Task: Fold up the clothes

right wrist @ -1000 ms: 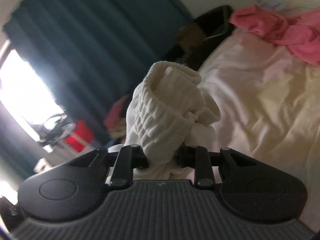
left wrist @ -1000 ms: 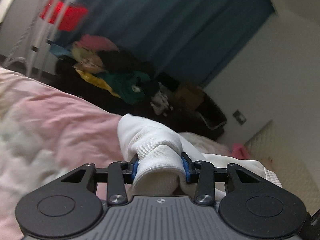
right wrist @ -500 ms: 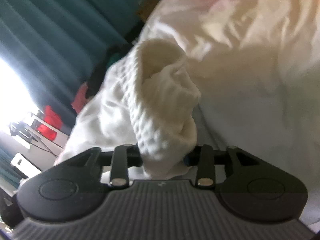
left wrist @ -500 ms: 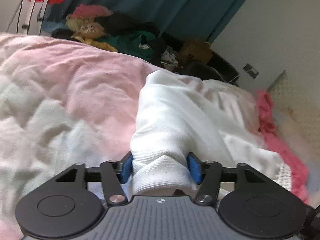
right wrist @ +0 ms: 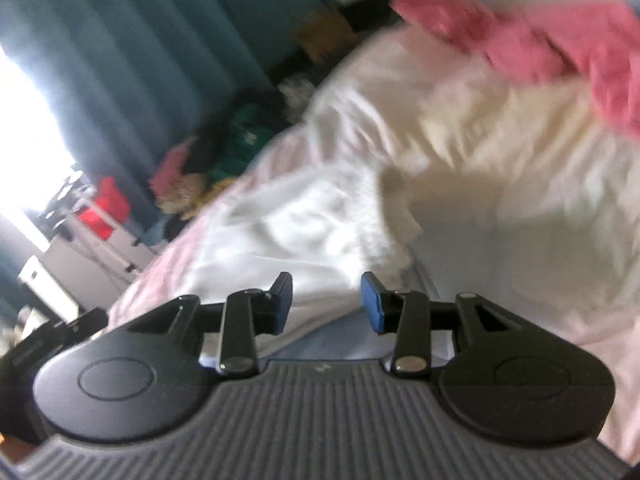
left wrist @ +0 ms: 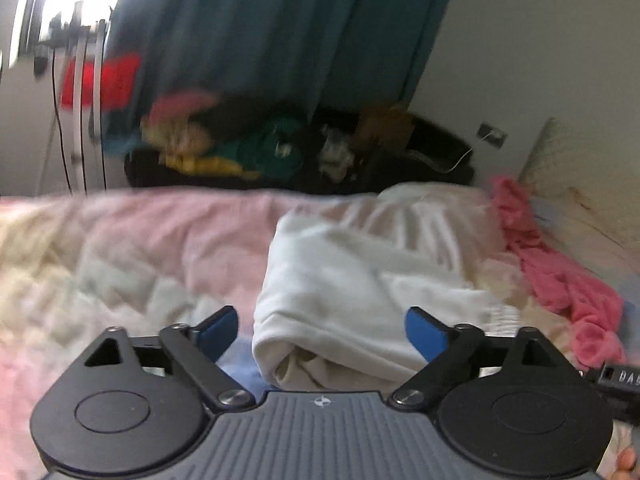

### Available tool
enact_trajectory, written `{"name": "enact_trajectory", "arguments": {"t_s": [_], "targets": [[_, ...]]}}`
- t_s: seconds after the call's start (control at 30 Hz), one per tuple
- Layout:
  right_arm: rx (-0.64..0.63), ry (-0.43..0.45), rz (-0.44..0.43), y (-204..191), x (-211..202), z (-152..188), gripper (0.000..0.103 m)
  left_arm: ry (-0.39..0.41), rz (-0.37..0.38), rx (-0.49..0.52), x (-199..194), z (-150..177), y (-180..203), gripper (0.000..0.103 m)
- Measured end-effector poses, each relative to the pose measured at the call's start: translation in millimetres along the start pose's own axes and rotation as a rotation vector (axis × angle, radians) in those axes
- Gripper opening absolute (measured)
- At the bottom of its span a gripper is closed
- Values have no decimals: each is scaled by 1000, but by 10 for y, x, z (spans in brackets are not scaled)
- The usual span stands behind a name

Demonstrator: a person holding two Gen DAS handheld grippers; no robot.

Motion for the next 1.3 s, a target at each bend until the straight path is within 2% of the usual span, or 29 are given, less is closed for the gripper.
{"name": "enact_trajectory", "arguments": {"t_s": [0.13,0.17,0.2,0.23,0.27,0.3,0.4,0.5,0.7,0.87,0.97,1.1,1.2,1.3], "targets": [[-145,50,-67,-406,-635,108,43,82,-9,91,-758,-108,262,94],[-165,57,-84,-476,-774,138,53,96,-15,110,-932,-108,323,94],[-180,74,-95,-529,-908,169,68,108,-20,127,-1103,-100,377,95],[-195,91,-107,-583,-1042,199,76,121,-26,143,-1270,-90,428,100],[-210,109,-118,-636,-1176,231,89,138,-30,153,-1424,-76,464,103],[-226,133,-128,-683,-1307,265,92,155,-32,160,-1584,-58,494,103],[-270,172,-160,-776,-1666,390,92,200,-90,190,-2025,-2,543,103],[-296,193,-194,-805,-1919,539,92,237,-106,183,-2393,97,561,103],[-362,277,-205,-756,-2139,918,92,284,-122,171,-2844,325,545,103],[-363,362,-172,-573,-2017,1157,92,344,-139,124,-3012,572,456,103],[-329,348,-150,-413,-1788,1244,92,356,-159,115,-2978,707,392,103],[-378,346,-130,-368,-1563,1384,92,333,-178,134,-2791,828,351,103],[-426,371,-141,-389,-1470,1478,92,323,-150,120,-2630,922,325,103],[-468,343,-139,-373,-1339,1582,92,311,-140,121,-2441,1029,334,103]]}}
Point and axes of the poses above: each gripper's, at about its wrist camera, not at the fingertips, and x roughly the way its jaws point, y to its right, z to its underside, the point moved 5 cm from there along x, roughly the way its jaws point, and after that the axes turned 14 degrees about x, right-handed, at the moved point
